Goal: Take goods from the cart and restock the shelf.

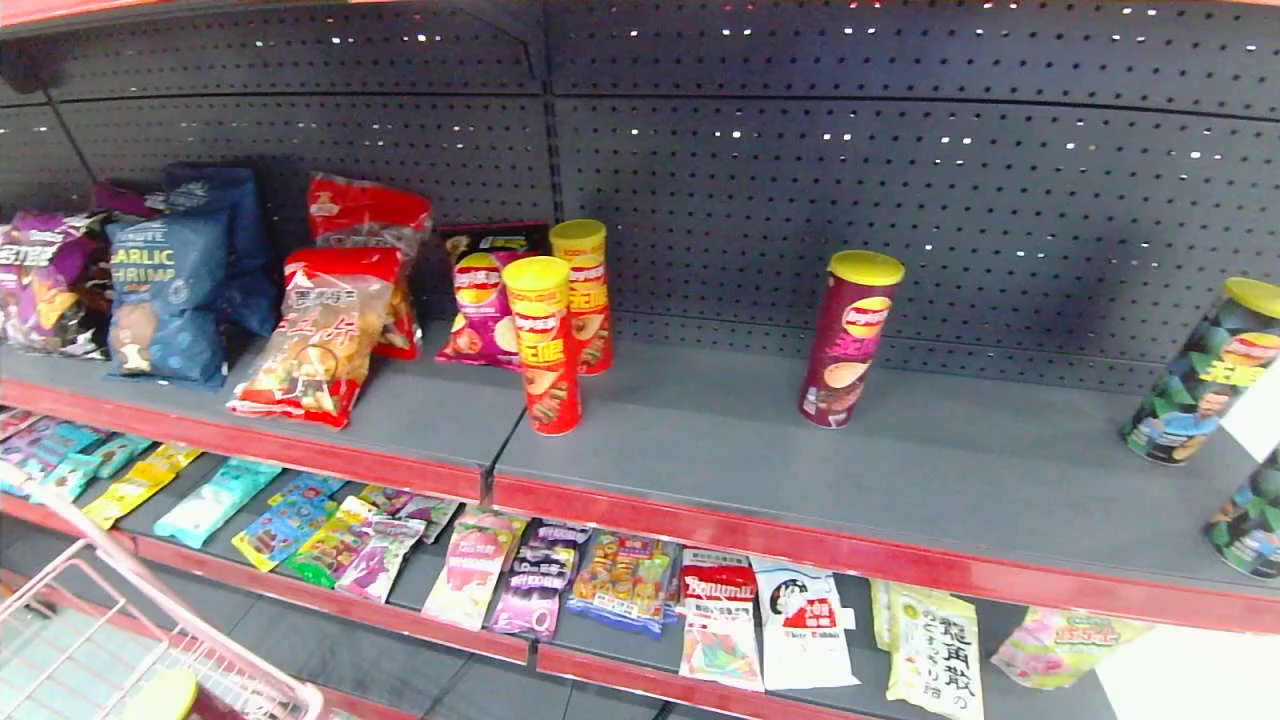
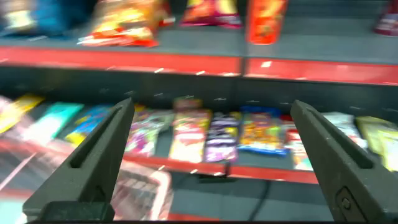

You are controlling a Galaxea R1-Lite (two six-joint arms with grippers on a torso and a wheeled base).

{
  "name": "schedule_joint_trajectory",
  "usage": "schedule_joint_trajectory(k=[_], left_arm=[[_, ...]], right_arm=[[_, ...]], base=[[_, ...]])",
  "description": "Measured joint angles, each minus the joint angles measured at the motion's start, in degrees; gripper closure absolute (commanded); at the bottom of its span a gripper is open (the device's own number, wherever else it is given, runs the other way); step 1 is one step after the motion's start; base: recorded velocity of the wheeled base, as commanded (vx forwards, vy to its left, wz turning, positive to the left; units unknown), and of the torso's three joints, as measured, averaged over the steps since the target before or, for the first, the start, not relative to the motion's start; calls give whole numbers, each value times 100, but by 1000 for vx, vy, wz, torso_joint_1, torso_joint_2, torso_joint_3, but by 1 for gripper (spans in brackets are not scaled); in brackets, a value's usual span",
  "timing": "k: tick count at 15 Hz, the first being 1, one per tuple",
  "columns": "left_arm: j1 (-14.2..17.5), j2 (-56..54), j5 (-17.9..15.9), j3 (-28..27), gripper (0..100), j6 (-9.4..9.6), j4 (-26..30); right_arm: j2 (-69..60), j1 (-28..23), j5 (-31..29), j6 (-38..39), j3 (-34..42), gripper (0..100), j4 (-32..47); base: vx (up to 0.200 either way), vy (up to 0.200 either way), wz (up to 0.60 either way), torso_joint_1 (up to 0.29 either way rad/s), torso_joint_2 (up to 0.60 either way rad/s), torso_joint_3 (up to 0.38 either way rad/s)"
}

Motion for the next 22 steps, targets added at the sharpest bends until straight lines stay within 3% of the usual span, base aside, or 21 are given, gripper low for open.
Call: schedule_joint_trajectory(k=[7, 20, 22], left_arm=[[0, 0, -1, 0, 0, -1, 0], [-2, 1, -9, -9, 0, 5, -29], [-5, 69, 11, -306, 0, -55, -116]], right_arm=[[-2, 0, 26, 7, 0, 0, -1], [-2, -9, 26, 46, 7, 0, -4], [-5, -11, 26, 46, 5, 0, -1]], base=[[0, 0, 600, 1, 2, 3], [0, 0, 0, 0, 0, 0], [0, 0, 0, 0, 0, 0]])
